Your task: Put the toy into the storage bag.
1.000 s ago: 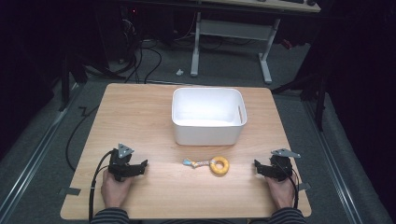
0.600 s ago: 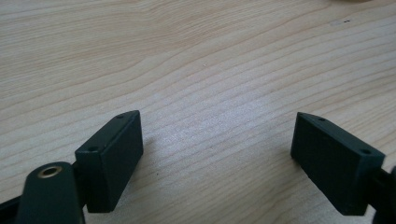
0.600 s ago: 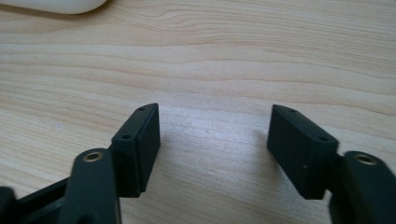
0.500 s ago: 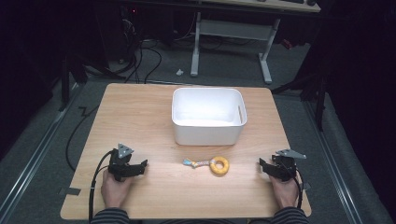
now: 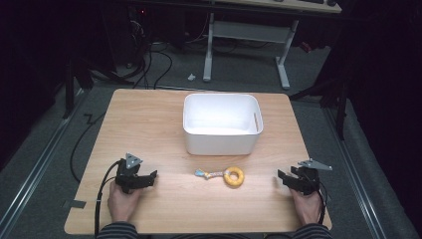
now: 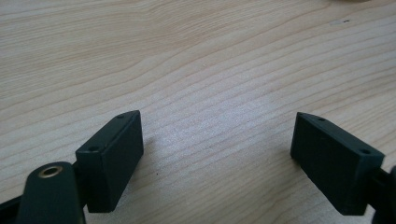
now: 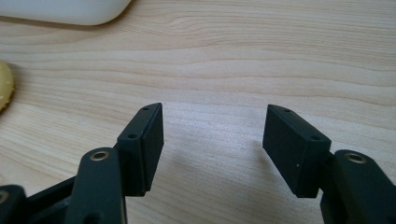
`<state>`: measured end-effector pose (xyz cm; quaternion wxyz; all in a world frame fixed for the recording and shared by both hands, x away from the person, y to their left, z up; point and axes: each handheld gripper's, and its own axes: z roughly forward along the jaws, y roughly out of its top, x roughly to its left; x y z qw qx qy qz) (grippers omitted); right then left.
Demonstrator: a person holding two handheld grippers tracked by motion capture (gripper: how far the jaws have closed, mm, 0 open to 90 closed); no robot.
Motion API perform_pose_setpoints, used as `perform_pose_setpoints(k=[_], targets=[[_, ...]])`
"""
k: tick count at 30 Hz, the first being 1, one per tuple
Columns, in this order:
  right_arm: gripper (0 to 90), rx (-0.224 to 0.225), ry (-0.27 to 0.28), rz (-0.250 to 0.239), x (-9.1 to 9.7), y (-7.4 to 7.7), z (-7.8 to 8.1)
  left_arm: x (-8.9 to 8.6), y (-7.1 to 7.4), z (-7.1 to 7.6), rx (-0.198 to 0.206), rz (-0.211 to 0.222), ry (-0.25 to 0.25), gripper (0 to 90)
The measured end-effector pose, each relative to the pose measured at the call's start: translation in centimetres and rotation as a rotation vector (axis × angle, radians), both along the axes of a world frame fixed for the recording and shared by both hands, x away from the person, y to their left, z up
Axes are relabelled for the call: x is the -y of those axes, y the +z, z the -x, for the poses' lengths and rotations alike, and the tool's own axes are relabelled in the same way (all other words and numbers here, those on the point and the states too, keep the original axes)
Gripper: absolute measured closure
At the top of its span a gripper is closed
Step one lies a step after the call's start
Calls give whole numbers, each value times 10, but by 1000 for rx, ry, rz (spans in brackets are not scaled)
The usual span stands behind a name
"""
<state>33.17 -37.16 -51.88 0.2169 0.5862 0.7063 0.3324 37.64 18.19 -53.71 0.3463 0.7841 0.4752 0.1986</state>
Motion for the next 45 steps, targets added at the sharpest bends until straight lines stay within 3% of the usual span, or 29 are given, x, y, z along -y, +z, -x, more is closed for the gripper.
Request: perform_pose_setpoints(k=[19, 30, 33, 45], targets=[[391, 25, 58, -14, -10, 19, 6, 0, 0, 0, -1, -1, 0, 175], [416, 38, 121, -19, -24, 33, 3, 0, 0, 0, 0, 0, 0, 175], [430, 27, 149, 2, -32, 36, 0, 0, 0, 0, 0, 0, 0, 175], [450, 31, 248, -13, -53, 46, -18, 0, 0, 0, -1, 0, 1, 175]])
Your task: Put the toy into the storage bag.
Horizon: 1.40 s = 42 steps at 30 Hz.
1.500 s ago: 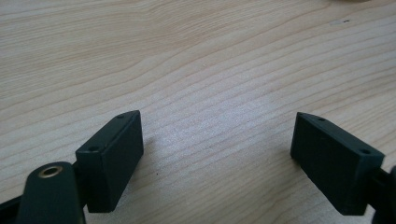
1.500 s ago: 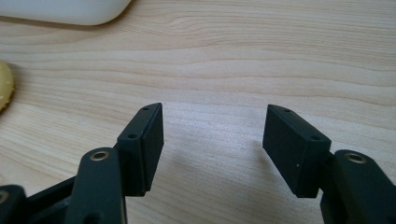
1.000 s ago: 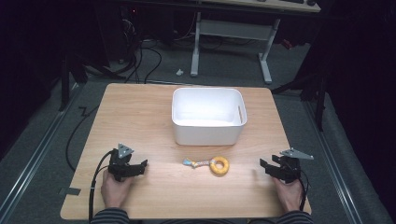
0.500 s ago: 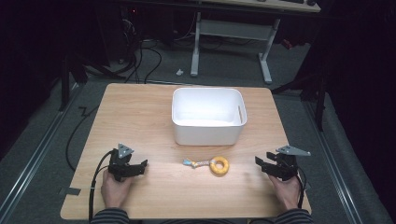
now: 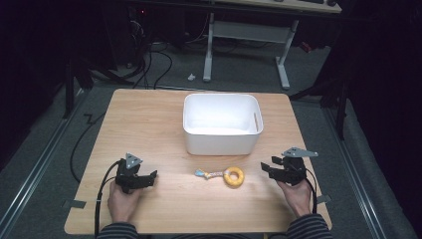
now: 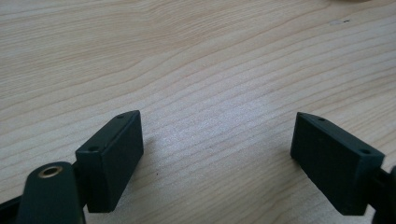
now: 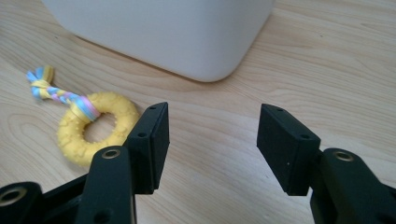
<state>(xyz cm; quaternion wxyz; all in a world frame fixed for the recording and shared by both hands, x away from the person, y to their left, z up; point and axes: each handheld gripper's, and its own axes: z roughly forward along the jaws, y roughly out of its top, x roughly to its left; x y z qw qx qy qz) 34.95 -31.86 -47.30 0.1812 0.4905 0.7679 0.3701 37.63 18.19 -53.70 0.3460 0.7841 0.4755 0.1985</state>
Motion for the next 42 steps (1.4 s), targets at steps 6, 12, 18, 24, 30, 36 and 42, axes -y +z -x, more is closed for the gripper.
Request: perform_pose_setpoints(k=[6, 12, 18, 24, 30, 36, 42], targets=[[452, -25, 34, 13, -11, -3, -6, 0, 0, 1, 1, 0, 6, 175], [454, -22, 77, 22, -27, 0, -12, 0, 0, 0, 0, 0, 4, 173], [457, -23, 118, 40, -43, 2, -18, 0, 0, 0, 1, 0, 4, 173], [460, -39, 134, 56, -54, -1, -19, 0, 0, 0, -2, 2, 1, 172], [460, -45, 150, 69, -59, 1, -22, 0, 0, 0, 0, 1, 3, 172], [460, -64, 175, 75, -67, -1, -23, 0, 0, 0, -2, 4, 1, 171], [460, -80, 188, 83, -72, -4, -23, 0, 0, 0, -3, 0, 0, 171]])
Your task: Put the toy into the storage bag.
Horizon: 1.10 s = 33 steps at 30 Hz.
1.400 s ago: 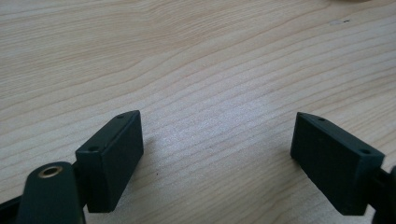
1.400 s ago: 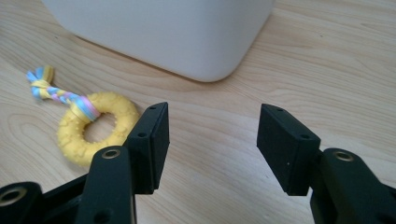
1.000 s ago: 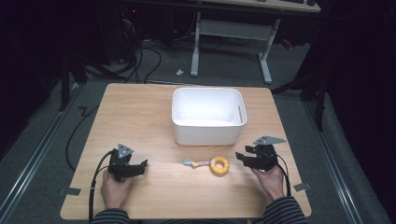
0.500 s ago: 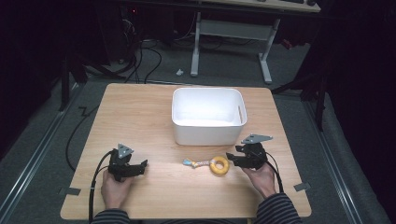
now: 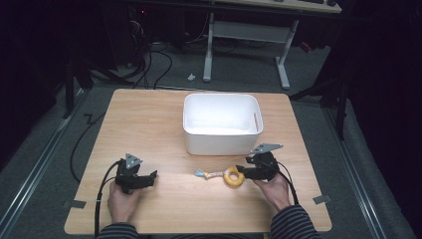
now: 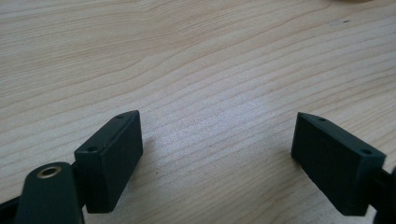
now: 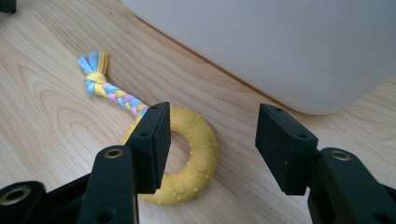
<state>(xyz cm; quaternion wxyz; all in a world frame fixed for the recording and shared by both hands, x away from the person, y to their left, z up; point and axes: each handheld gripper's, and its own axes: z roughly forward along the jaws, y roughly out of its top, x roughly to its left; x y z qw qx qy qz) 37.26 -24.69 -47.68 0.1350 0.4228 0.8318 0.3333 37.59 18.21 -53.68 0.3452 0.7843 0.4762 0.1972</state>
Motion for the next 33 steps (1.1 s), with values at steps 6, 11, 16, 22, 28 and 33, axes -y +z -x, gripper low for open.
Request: perform_pose_setpoints(k=[6, 11, 16, 22, 28, 33], targets=[[460, -28, 27, 19, -6, -5, -2, -1, 0, 0, 2, 9, -1, 163], [461, -50, 31, 29, -8, -10, -4, 0, 0, 0, 1, 9, -5, 159], [461, -70, 33, 51, -11, -15, -7, 0, 0, 0, 1, 9, -5, 159], [463, -87, 31, 74, -12, -21, -11, 0, 0, 0, 1, 10, -7, 159], [464, -113, 29, 87, -13, -26, -12, 0, 0, 0, 2, 6, -16, 159], [472, -126, 27, 93, -13, -31, -13, 0, 0, 0, 2, 6, -17, 159]])
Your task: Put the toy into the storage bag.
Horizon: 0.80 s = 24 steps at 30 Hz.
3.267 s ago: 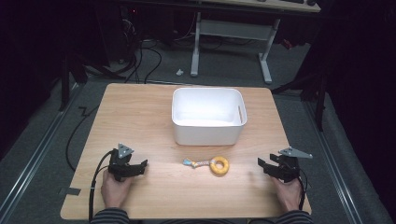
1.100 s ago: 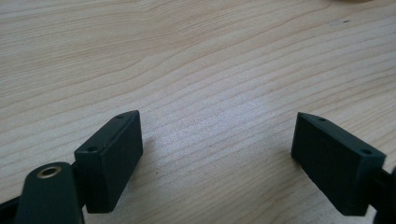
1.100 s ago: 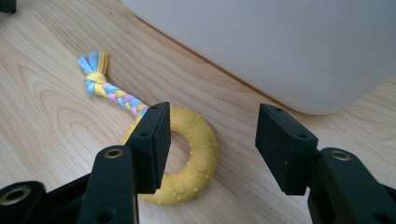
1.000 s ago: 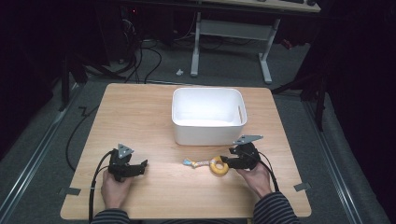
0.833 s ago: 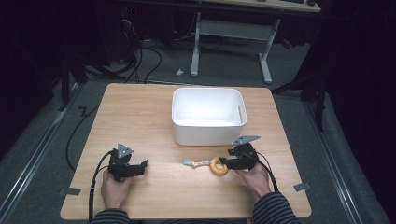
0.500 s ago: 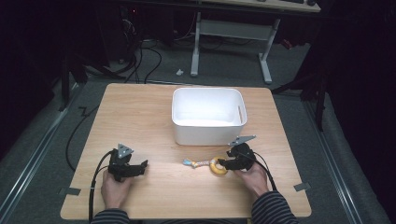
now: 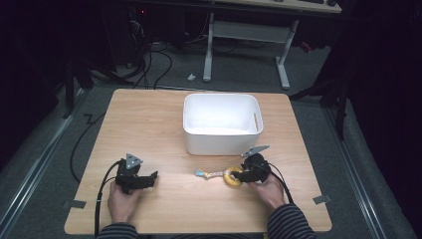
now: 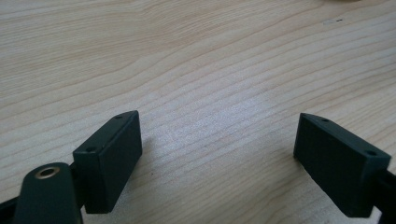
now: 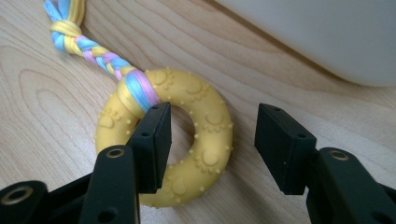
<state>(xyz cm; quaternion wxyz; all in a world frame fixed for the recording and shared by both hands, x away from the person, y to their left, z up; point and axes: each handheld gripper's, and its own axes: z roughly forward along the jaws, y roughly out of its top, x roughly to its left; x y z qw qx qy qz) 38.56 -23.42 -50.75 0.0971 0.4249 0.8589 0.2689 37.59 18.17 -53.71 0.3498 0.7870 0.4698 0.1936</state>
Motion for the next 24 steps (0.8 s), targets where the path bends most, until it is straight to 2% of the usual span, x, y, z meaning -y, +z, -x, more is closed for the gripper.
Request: perform_pose_setpoints(k=[7, 16, 24], targets=[[530, 0, 0, 25, -1, 0, 1, 0, 0, 0, 0, 1, -1, 158], [649, 11, 33, 58, -6, 1, 2, 0, 0, 0, 1, -4, -1, 159], [665, -14, 19, 60, -8, 3, 1, 1, 0, 0, 1, -4, 0, 163]])
